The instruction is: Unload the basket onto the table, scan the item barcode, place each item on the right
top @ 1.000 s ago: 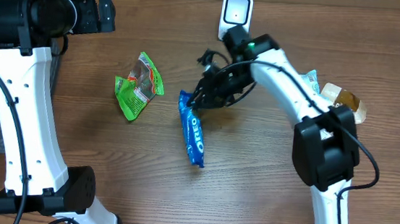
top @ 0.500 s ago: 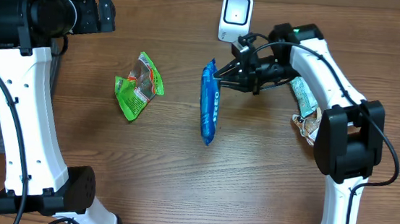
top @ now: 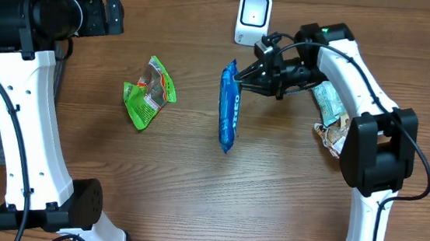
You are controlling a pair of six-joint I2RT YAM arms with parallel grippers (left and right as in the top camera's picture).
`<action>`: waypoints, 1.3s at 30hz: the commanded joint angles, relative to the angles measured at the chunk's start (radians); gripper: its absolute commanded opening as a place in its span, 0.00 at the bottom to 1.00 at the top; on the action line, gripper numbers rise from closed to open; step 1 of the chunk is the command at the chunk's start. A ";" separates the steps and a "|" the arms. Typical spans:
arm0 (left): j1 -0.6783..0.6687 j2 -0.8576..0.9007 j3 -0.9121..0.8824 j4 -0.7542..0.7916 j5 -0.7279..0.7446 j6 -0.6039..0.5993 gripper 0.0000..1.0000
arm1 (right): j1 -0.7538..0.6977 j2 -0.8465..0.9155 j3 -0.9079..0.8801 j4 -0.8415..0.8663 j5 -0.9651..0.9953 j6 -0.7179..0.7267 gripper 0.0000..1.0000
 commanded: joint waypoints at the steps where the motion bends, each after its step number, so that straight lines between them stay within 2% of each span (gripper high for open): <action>1: 0.000 0.008 0.003 0.001 -0.003 -0.010 1.00 | -0.080 -0.013 0.037 0.008 -0.019 -0.016 0.04; 5: 0.000 0.008 0.003 0.001 -0.003 -0.010 1.00 | -0.061 -0.012 0.031 0.023 0.336 -0.003 0.04; 7: 0.000 0.008 0.003 0.001 -0.003 -0.010 1.00 | -0.014 -0.012 0.019 0.049 0.578 0.087 0.04; 11: 0.000 0.008 0.003 0.001 -0.003 -0.010 1.00 | 0.119 -0.012 0.018 0.142 1.232 0.383 0.04; 12: 0.000 0.008 0.003 0.001 -0.003 -0.010 1.00 | 0.166 -0.012 0.018 0.145 1.506 0.492 0.04; 13: 0.000 0.008 0.003 0.001 -0.003 -0.010 1.00 | 0.226 -0.012 0.018 0.110 1.859 0.639 0.04; 15: 0.000 0.008 0.003 0.001 -0.003 -0.010 1.00 | 0.286 -0.012 0.018 0.049 2.139 0.754 0.04; 17: 0.000 0.008 0.003 0.001 -0.003 -0.010 1.00 | 0.353 -0.012 0.018 0.014 2.268 0.826 0.06; 21: 0.000 0.008 0.003 0.001 -0.003 -0.010 1.00 | 0.449 -0.012 0.018 0.030 2.263 0.823 0.23; 22: 0.000 0.008 0.003 0.001 -0.003 -0.010 1.00 | 0.476 -0.012 0.018 0.035 2.263 0.804 0.31; 23: 0.000 0.008 0.003 0.001 -0.003 -0.010 1.00 | 0.495 -0.012 0.018 0.041 2.262 0.785 0.43; 24: 0.000 0.008 0.003 0.001 -0.003 -0.010 1.00 | 0.510 -0.012 0.021 0.040 2.258 0.786 0.72; 25: 0.000 0.008 0.003 0.001 -0.003 -0.010 1.00 | 0.516 -0.012 0.024 0.037 2.242 0.787 0.84; 26: 0.000 0.008 0.003 0.001 -0.003 -0.010 1.00 | 0.516 -0.013 0.038 0.026 2.197 0.786 0.89; 30: 0.000 0.008 0.003 0.001 -0.003 -0.010 1.00 | 0.411 -0.044 0.077 0.016 2.013 0.711 0.94; 33: 0.000 0.008 0.003 0.001 -0.003 -0.010 1.00 | 0.195 -0.061 0.074 0.079 1.570 0.331 0.93; 35: 0.000 0.008 0.003 0.001 -0.003 -0.010 1.00 | 0.027 -0.042 0.050 0.099 1.192 0.010 0.91; 39: 0.000 0.008 0.003 0.001 -0.003 -0.010 1.00 | -0.110 -0.008 -0.002 0.097 0.977 -0.256 0.88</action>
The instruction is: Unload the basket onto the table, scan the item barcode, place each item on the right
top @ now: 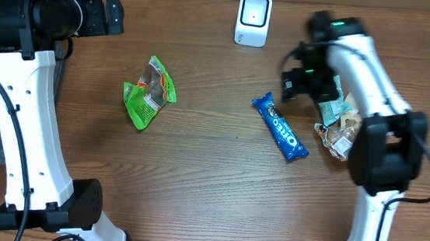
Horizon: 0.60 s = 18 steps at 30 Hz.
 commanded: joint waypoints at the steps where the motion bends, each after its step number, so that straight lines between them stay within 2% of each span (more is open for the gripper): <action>1: 0.000 0.008 0.003 0.001 -0.003 -0.010 1.00 | -0.045 0.002 -0.059 0.000 -0.338 -0.360 0.88; 3: 0.000 0.008 0.003 0.001 -0.003 -0.010 1.00 | -0.051 0.004 -0.110 0.014 -0.363 -0.427 0.87; 10: 0.000 0.008 0.003 0.001 -0.003 -0.010 1.00 | -0.045 0.005 -0.286 0.197 -0.357 -0.483 0.81; 14: 0.000 0.008 0.003 0.001 -0.003 -0.010 1.00 | -0.046 0.005 -0.327 0.225 -0.365 -0.548 0.68; 18: 0.000 0.008 0.003 0.001 -0.003 -0.010 1.00 | -0.046 0.005 -0.383 0.259 -0.429 -0.586 0.60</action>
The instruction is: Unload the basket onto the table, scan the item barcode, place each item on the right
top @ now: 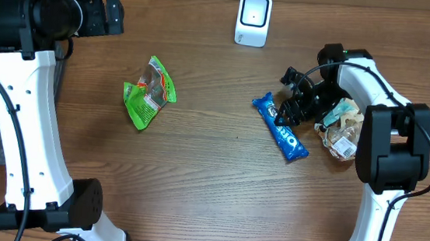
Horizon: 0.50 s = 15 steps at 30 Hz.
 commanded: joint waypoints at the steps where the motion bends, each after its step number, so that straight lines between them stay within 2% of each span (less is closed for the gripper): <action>1: 0.000 0.008 0.003 0.002 -0.003 -0.010 1.00 | -0.003 -0.002 -0.049 0.019 -0.058 -0.047 0.53; 2: 0.000 0.008 0.003 0.002 -0.003 -0.010 1.00 | -0.002 -0.002 -0.056 0.021 -0.061 -0.047 0.47; 5: 0.000 0.008 0.003 0.002 -0.003 -0.010 1.00 | -0.003 -0.002 -0.062 0.011 -0.060 -0.008 0.09; 6: 0.000 0.008 0.003 0.002 -0.003 -0.010 1.00 | -0.003 -0.003 -0.061 0.008 -0.060 0.015 0.04; 12: 0.000 0.008 0.003 0.002 -0.003 -0.010 1.00 | 0.000 -0.008 0.024 -0.092 0.035 0.197 0.04; 13: 0.000 0.008 0.003 0.002 -0.003 -0.010 1.00 | 0.007 -0.015 0.051 -0.116 0.084 0.240 0.04; 15: 0.000 0.008 0.003 0.002 -0.003 -0.010 1.00 | 0.074 -0.058 0.123 -0.138 0.339 0.409 0.04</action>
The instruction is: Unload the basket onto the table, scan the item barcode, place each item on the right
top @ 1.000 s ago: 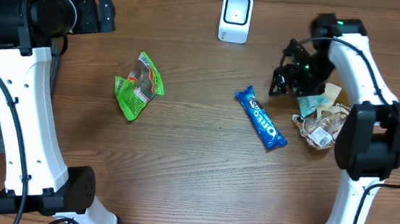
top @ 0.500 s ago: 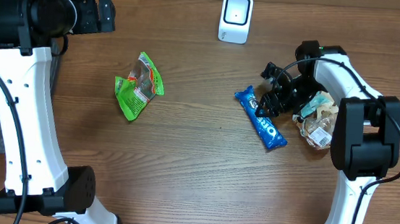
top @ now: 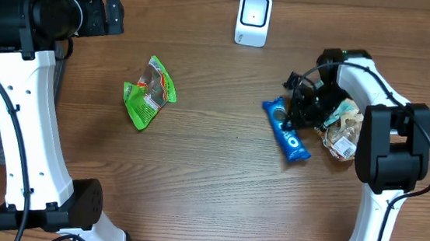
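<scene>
The blue Oreo packet (top: 290, 132) lies flat on the table, slanting from upper left to lower right. My right gripper (top: 293, 112) is down at its upper end, fingers spread on either side of it and touching or nearly touching it. The white barcode scanner (top: 253, 18) stands at the back edge, well apart from the packet. My left arm (top: 14, 95) is raised at the far left. Its gripper (top: 107, 13) is seen only as a dark mass, so its jaws cannot be read.
A green snack bag (top: 149, 93) lies crumpled left of centre. A teal packet (top: 341, 110) and a clear-wrapped snack (top: 341, 141) sit under and beside the right forearm. A grey bin edge shows at the far left.
The right gripper has shifted slightly to the right and lower over the Oreo packet. The packet's upper end has slid a little to the right with it. The left arm is unchanged.
The right gripper first held the Oreo packet on edge in front of the scanner. Then the packet lay flat on the table, with the gripper lifted away to the right. The gripper was then open over the packet's upper end, and now sits closer around it.
</scene>
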You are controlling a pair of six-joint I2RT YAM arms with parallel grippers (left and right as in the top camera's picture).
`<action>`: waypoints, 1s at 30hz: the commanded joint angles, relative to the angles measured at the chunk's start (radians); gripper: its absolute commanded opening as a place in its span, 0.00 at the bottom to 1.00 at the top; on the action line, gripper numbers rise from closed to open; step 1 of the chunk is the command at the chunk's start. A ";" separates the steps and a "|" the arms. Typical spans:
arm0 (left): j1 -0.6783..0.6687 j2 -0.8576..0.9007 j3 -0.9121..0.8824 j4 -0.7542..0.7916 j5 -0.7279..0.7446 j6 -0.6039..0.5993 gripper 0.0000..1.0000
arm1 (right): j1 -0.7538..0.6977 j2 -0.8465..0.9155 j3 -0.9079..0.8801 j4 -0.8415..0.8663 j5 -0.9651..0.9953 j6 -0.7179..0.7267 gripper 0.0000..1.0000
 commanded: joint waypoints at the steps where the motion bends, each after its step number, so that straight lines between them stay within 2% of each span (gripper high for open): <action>1: 0.000 0.008 0.003 0.002 -0.003 -0.010 1.00 | 0.133 -0.088 0.116 0.009 0.484 0.344 0.04; 2: 0.000 0.008 0.003 0.002 -0.003 -0.010 1.00 | 0.166 -0.095 0.124 0.011 0.590 0.406 0.04; 4: 0.000 0.008 0.003 0.002 -0.003 -0.010 1.00 | 0.289 -0.101 0.135 0.001 1.012 0.631 0.04; 6: 0.000 0.008 0.003 0.002 -0.003 -0.010 1.00 | 0.391 -0.098 0.125 -0.003 1.207 0.753 0.04; 7: 0.000 0.008 0.003 0.002 -0.003 -0.010 1.00 | 0.441 -0.098 0.117 0.013 1.236 0.777 0.05; 9: 0.000 0.008 0.003 0.002 -0.003 -0.010 1.00 | 0.517 -0.098 0.108 0.050 1.237 0.818 0.20; 10: 0.000 0.008 0.003 0.002 -0.003 -0.010 1.00 | 0.561 -0.097 0.105 0.063 1.237 0.850 0.22; 14: 0.000 0.008 0.003 0.002 -0.003 -0.010 1.00 | 0.687 -0.056 0.104 0.059 1.279 0.909 0.24; 18: 0.000 0.008 0.003 0.002 -0.003 -0.010 1.00 | 0.737 0.002 0.104 0.013 1.365 0.953 0.23; 19: 0.000 0.008 0.003 0.002 -0.003 -0.010 1.00 | 0.740 0.002 0.105 0.000 1.390 1.004 0.22; 20: 0.000 0.008 0.003 0.002 -0.003 -0.010 1.00 | 0.731 -0.008 0.117 -0.009 1.397 1.029 0.17; 21: 0.000 0.008 0.003 0.002 -0.003 -0.010 1.00 | 0.718 -0.014 0.127 -0.011 1.387 1.027 0.15; 23: 0.000 0.008 0.003 0.002 -0.003 -0.010 1.00 | 0.637 -0.033 0.144 0.009 1.252 0.887 0.14; 26: 0.000 0.008 0.003 0.002 -0.003 -0.010 1.00 | 0.483 -0.051 0.144 0.021 1.036 0.780 0.15; 28: 0.000 0.008 0.003 0.002 -0.003 -0.010 1.00 | 0.356 -0.052 0.142 0.067 0.703 0.614 0.19; 29: 0.000 0.008 0.003 0.002 -0.003 -0.010 1.00 | 0.298 -0.052 0.134 0.094 0.506 0.517 0.25; 30: 0.000 0.008 0.003 0.002 -0.003 -0.010 1.00 | 0.261 -0.052 0.126 0.109 0.407 0.468 0.28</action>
